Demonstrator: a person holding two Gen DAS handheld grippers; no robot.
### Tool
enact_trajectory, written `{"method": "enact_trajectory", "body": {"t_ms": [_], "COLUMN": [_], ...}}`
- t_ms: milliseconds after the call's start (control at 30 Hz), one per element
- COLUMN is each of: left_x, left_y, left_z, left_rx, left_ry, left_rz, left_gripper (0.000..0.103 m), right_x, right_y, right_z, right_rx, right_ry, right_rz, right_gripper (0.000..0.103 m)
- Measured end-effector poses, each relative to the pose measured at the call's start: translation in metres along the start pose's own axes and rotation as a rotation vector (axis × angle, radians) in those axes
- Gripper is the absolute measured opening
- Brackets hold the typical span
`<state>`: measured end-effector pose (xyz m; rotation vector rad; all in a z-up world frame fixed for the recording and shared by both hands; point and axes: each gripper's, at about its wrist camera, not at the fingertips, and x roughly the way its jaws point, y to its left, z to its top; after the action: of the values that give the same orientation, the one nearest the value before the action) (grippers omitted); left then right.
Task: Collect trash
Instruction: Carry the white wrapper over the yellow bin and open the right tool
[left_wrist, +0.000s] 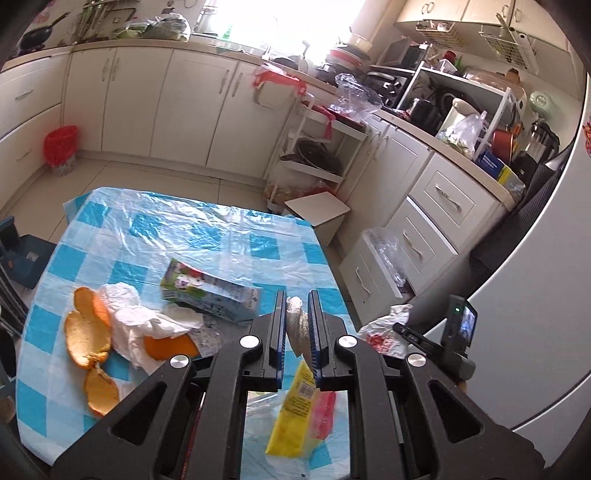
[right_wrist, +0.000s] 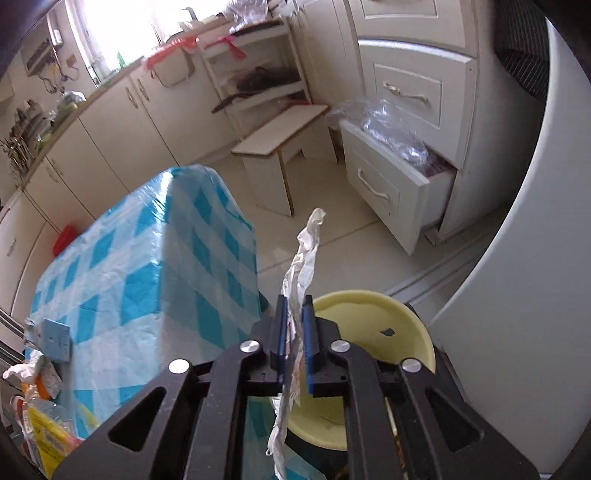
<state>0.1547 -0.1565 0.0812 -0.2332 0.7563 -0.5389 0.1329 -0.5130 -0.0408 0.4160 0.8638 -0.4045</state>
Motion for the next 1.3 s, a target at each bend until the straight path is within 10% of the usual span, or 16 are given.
{"method": "enact_trajectory", "body": {"t_ms": [33, 233, 400, 633, 800, 1300], "left_x": [0.007, 0.049, 0.095, 0.2, 0.248, 0.049], "left_y": [-0.008, -0.043, -0.083, -0.149, -0.173, -0.087], "left_z": [-0.003, -0.018, -0.031, -0.062, -0.081, -0.049], "left_rx": [0.009, 0.033, 0.061, 0.09, 0.123, 0.092], "left_ry": [0.016, 0.089, 0.14, 0.237, 0.338, 0.051], "left_rz": [-0.01, -0.053, -0.08, -0.017, 0.022, 0.16], "left_gripper": [0.01, 0.011, 0.011, 0.011, 0.044, 0.081], "right_x": [0.003, -0.033, -0.102, -0.135, -0.136, -0.123], "right_y": [0.0, -0.017, -0.017, -0.053, -0.053, -0.017], "right_z": [0.003, 0.022, 0.045, 0.056, 0.06, 0.05], "right_rx": [0.006, 0.069, 0.001, 0.166, 0.172, 0.083], "right_ry": [0.012, -0.035, -0.235, -0.386, -0.396, -0.317], "right_rz": [-0.018, 0.056, 0.158, 0.243, 0.249, 0.27], "right_gripper": [0.042, 0.056, 0.075, 0.077, 0.077, 0.078]}}
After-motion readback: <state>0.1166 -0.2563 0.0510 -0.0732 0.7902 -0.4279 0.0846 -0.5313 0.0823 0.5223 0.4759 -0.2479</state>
